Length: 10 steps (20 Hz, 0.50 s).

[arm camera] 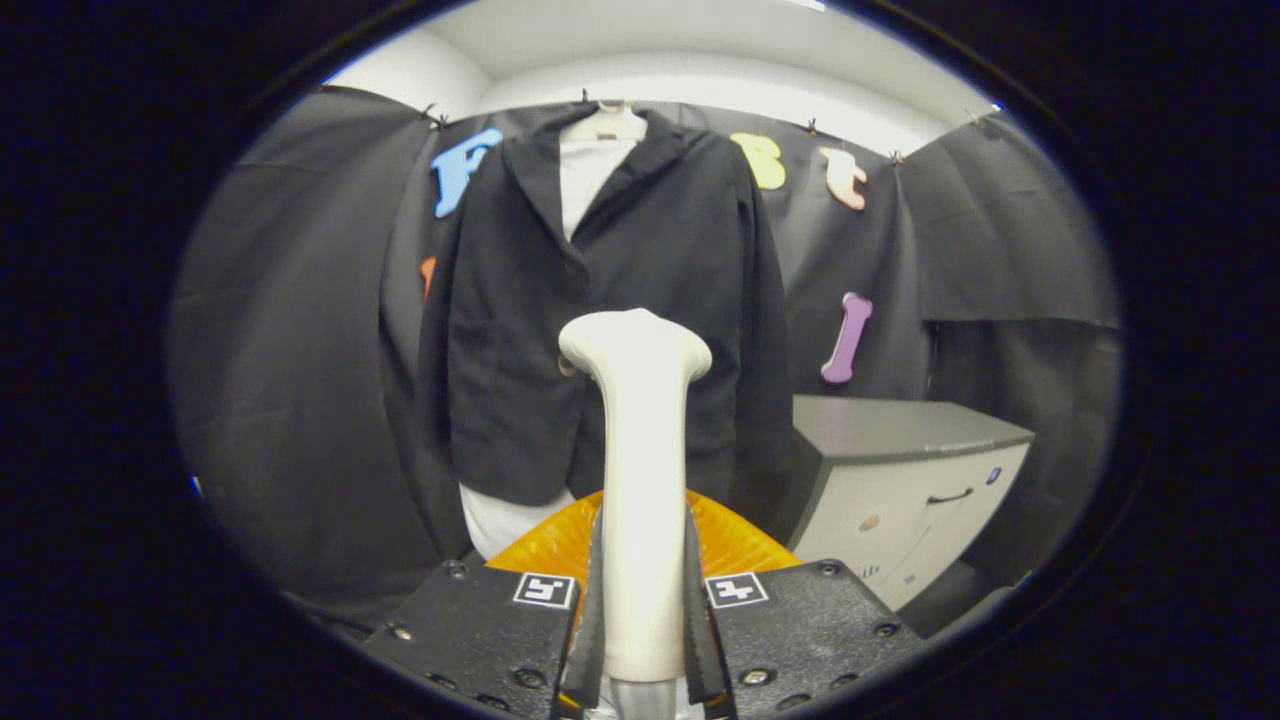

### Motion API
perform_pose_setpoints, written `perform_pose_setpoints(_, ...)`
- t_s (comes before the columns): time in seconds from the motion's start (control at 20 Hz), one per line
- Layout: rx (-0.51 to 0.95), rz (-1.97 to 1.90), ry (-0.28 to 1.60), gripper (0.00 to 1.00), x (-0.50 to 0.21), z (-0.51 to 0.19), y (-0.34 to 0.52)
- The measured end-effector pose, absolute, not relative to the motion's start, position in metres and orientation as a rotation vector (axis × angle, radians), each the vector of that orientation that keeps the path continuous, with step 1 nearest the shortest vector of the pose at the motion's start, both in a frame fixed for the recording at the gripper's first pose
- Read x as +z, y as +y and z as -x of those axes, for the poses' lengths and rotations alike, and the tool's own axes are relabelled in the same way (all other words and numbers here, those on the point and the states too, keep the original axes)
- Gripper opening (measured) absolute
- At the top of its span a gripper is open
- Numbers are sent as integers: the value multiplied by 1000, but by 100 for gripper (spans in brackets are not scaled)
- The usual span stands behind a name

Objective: Iron the clothes twice with a garment steamer, once on the left side and once on the right side.

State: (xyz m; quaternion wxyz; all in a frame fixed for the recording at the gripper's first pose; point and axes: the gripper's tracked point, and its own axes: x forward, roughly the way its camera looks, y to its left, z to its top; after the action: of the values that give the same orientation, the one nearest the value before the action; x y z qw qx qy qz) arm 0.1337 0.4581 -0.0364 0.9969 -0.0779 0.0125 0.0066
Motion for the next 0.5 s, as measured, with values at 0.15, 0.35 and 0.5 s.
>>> perform_pose_setpoints(0.15,38,140,-97,34,16,-138,481)
perform_pose_setpoints(0.35,71,117,-203,34,63,-148,510)
perform_pose_setpoints(0.5,108,101,-260,34,89,-155,532)
